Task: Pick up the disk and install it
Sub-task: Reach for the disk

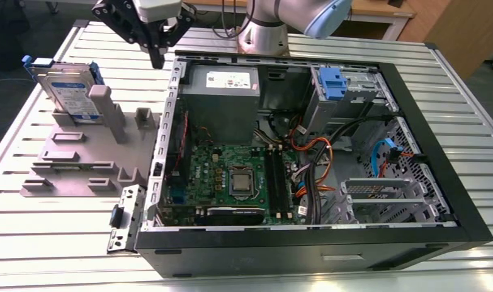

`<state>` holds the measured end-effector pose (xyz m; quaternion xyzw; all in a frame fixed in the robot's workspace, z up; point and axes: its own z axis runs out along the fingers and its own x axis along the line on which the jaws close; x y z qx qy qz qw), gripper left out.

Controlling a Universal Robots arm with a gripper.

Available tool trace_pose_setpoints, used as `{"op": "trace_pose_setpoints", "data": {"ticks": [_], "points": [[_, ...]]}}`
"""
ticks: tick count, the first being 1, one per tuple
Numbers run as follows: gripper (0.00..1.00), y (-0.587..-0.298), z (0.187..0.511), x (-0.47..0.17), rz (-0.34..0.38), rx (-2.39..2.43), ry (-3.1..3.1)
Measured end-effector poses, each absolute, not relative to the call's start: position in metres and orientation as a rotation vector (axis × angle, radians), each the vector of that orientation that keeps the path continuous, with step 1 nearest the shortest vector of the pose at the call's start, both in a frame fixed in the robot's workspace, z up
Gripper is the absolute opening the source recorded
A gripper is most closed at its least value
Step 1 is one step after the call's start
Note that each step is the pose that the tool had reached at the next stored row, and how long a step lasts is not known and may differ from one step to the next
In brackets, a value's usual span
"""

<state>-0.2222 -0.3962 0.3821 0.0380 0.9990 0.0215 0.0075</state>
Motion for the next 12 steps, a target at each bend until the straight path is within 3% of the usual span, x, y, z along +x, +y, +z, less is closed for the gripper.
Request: {"op": "trace_pose_setpoints", "data": {"ticks": [12], "points": [[0.11, -0.3916, 0.3816, -0.2264, 0.067, 0.119, 3.123]]}}
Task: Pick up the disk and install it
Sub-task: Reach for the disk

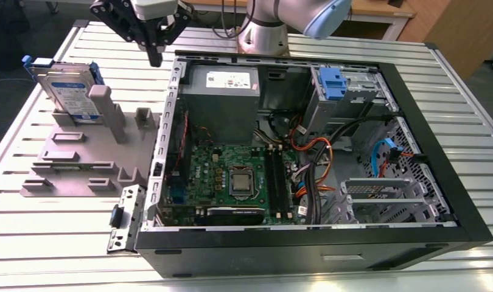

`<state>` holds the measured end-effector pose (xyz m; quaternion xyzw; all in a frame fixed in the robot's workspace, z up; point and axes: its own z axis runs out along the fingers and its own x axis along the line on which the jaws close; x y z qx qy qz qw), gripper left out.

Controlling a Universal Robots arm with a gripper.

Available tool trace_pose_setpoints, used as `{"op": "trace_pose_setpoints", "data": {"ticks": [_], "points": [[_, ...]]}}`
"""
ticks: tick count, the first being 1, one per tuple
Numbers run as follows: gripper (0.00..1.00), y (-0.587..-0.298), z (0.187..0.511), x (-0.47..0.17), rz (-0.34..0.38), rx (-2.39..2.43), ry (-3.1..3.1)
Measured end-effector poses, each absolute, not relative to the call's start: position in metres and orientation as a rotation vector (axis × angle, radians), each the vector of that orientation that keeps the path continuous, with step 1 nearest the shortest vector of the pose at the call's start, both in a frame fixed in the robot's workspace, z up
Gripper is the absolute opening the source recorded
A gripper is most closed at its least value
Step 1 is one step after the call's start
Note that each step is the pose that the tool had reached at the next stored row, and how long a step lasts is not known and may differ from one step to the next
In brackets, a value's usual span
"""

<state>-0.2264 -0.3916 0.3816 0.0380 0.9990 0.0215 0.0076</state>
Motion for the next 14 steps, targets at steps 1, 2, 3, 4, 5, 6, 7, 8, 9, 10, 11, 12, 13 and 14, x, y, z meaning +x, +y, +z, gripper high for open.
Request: {"op": "trace_pose_setpoints", "data": {"ticks": [1, 2, 3, 4, 5, 6, 7, 8, 9, 10, 11, 12, 13, 14], "points": [[0.11, -0.3917, 0.3816, -0.2265, 0.067, 0.119, 3.124], [0.11, -0.3917, 0.3816, -0.2265, 0.067, 0.119, 3.124], [0.11, -0.3917, 0.3816, -0.2265, 0.067, 0.119, 3.124], [0.11, -0.3916, 0.3816, -0.2266, 0.067, 0.119, 3.124], [0.11, -0.3916, 0.3816, -0.2267, 0.067, 0.119, 3.124], [0.11, -0.3916, 0.3816, -0.2267, 0.067, 0.119, 3.124], [0.11, -0.3916, 0.3816, -0.2267, 0.067, 0.119, 3.124], [0.11, -0.3917, 0.3815, -0.2267, 0.067, 0.119, 3.123], [0.11, -0.3916, 0.3815, -0.2268, 0.067, 0.119, 3.123], [0.11, -0.3917, 0.3815, -0.2276, 0.067, 0.119, 3.123], [0.11, -0.3915, 0.3815, -0.2286, 0.067, 0.119, 3.123], [0.11, -0.3912, 0.3814, -0.2301, 0.067, 0.119, 3.123], [0.11, -0.391, 0.3813, -0.2318, 0.067, 0.119, 3.124], [0.11, -0.3908, 0.3812, -0.2336, 0.067, 0.119, 3.123]]}}
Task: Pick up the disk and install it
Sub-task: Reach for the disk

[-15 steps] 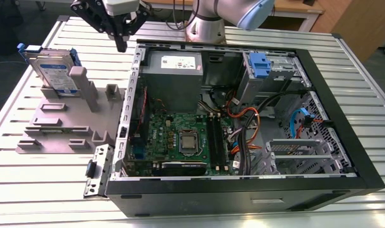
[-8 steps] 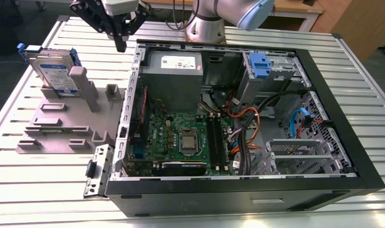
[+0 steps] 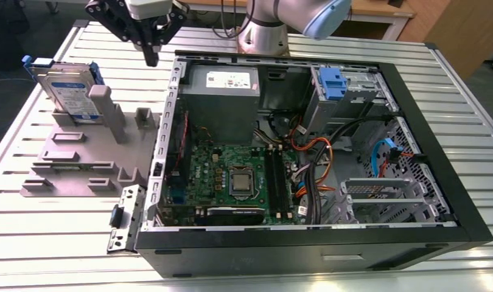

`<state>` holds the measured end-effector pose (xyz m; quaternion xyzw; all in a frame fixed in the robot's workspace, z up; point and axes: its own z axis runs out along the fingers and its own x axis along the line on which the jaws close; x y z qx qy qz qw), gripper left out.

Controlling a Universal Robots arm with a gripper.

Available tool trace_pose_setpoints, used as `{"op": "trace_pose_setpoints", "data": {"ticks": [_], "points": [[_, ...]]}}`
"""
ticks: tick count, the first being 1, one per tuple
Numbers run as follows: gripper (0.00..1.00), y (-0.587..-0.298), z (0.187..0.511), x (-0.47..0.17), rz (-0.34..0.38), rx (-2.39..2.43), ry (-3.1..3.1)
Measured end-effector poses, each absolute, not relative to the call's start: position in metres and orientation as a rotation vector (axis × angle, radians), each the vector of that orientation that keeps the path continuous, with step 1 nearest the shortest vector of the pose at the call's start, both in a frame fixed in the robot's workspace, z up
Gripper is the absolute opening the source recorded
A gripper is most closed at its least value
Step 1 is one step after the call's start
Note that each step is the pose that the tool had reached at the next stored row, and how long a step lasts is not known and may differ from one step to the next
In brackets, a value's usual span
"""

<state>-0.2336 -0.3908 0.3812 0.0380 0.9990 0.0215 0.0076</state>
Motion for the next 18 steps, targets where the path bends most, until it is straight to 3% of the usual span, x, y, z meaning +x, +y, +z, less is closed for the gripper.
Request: {"op": "trace_pose_setpoints", "data": {"ticks": [18], "points": [[0.11, -0.39, 0.38, -0.248, 0.067, 0.119, 3.128]]}}
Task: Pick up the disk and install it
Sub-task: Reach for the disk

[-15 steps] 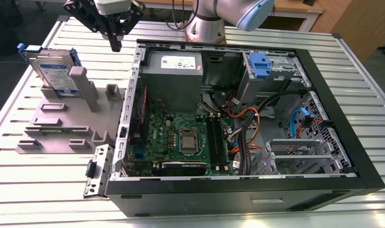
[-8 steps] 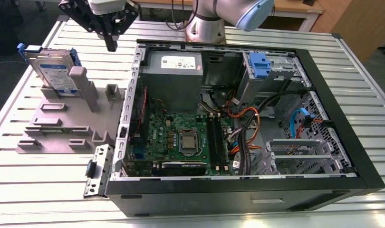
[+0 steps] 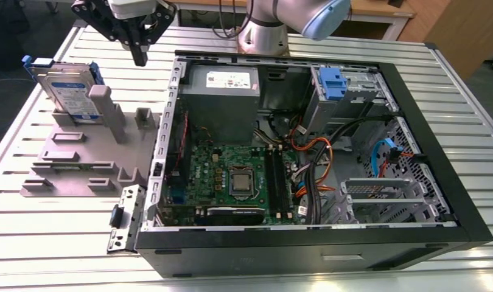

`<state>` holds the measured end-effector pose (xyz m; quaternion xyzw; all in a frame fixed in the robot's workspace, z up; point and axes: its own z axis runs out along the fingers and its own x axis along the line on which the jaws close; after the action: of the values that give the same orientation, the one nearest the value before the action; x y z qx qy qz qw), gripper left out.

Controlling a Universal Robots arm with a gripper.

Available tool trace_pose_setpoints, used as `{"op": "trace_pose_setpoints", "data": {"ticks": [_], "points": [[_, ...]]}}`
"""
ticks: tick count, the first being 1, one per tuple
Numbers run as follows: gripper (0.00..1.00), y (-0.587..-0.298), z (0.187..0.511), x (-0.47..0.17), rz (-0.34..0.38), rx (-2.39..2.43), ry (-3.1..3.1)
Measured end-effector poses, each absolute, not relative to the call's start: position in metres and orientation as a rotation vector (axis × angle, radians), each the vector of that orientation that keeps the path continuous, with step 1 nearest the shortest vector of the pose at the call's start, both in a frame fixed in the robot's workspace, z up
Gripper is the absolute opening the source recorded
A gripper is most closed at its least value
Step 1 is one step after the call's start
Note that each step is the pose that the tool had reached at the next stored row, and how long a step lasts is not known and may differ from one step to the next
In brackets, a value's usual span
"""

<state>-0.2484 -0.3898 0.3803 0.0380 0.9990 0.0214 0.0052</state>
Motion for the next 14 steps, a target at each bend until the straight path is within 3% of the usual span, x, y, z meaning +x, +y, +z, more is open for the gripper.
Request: {"op": "trace_pose_setpoints", "data": {"ticks": [14], "points": [[0.11, -0.3897, 0.3802, -0.2563, 0.067, 0.119, 3.128]]}}
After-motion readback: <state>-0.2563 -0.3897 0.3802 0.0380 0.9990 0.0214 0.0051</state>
